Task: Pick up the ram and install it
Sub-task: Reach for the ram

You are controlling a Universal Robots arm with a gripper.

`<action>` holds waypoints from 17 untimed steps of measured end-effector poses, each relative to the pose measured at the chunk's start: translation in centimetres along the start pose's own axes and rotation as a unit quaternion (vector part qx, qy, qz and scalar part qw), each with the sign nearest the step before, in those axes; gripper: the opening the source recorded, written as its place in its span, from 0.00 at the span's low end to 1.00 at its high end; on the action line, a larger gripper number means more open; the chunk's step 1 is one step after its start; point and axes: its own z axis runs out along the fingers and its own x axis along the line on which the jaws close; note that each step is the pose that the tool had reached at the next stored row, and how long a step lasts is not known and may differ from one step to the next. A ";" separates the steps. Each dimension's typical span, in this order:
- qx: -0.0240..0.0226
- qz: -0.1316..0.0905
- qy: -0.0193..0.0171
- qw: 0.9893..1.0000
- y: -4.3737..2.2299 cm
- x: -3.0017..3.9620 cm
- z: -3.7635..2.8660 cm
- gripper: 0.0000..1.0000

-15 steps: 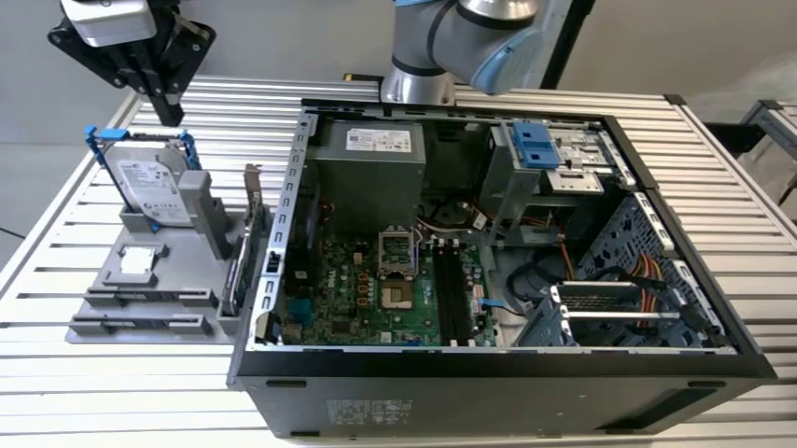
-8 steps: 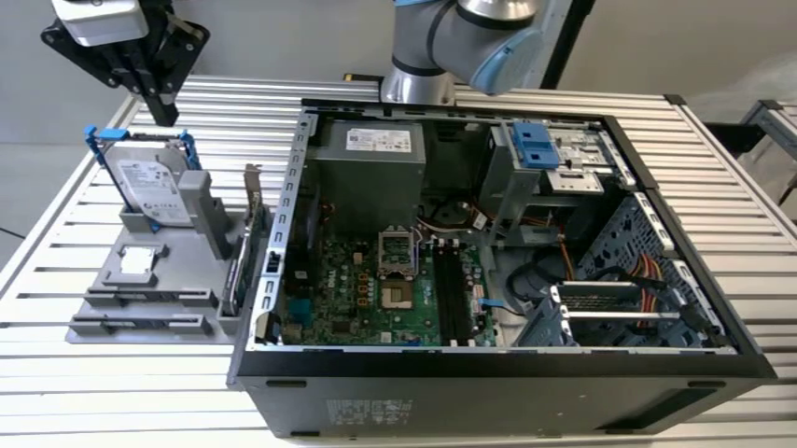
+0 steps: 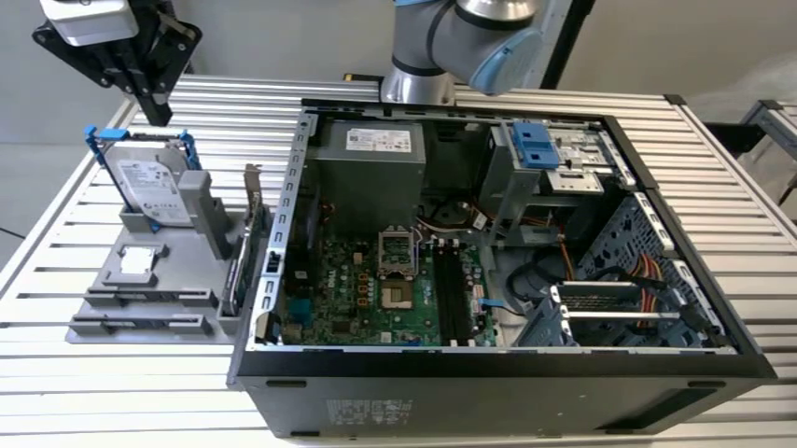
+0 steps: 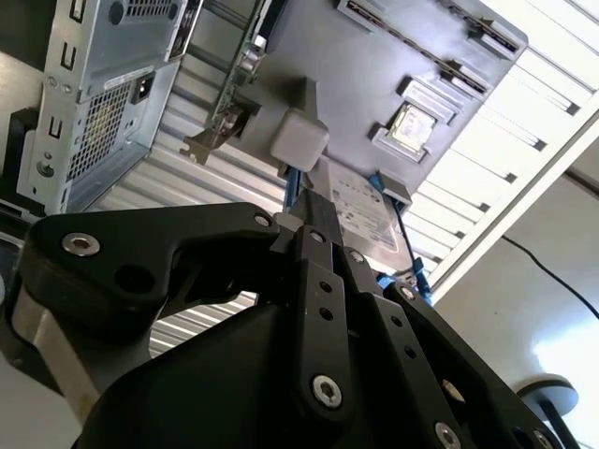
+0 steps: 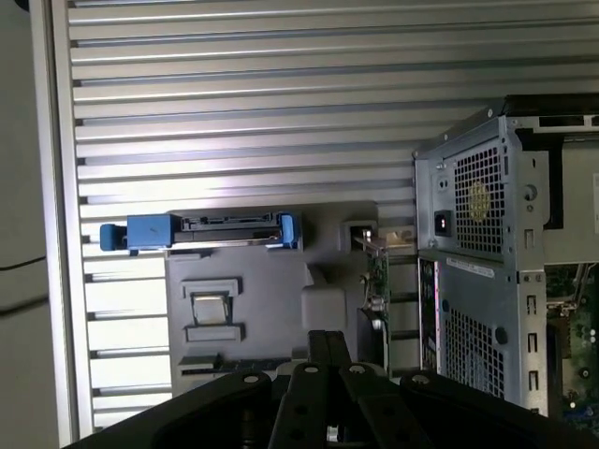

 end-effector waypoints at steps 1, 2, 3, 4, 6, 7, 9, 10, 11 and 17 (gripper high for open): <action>0.000 0.000 0.000 1.000 -0.01 0.09 0.00 0.00; 0.000 0.000 0.000 1.000 -0.01 0.17 -0.01 0.00; 0.000 0.000 0.000 1.000 -0.02 0.25 -0.01 0.00; 0.000 0.000 0.000 1.000 -0.02 0.33 -0.01 0.00; 0.000 0.000 0.000 1.000 -0.04 0.48 -0.01 0.00; 0.000 0.000 0.000 1.000 -0.04 0.58 -0.02 0.00; 0.000 0.000 0.000 1.000 -0.06 0.77 -0.03 0.00; 0.000 0.000 0.000 1.000 -0.06 0.86 -0.03 0.00; 0.000 0.000 0.000 1.000 -0.07 0.95 -0.03 0.00; 0.000 -0.002 0.000 1.000 -0.10 1.46 -0.05 0.00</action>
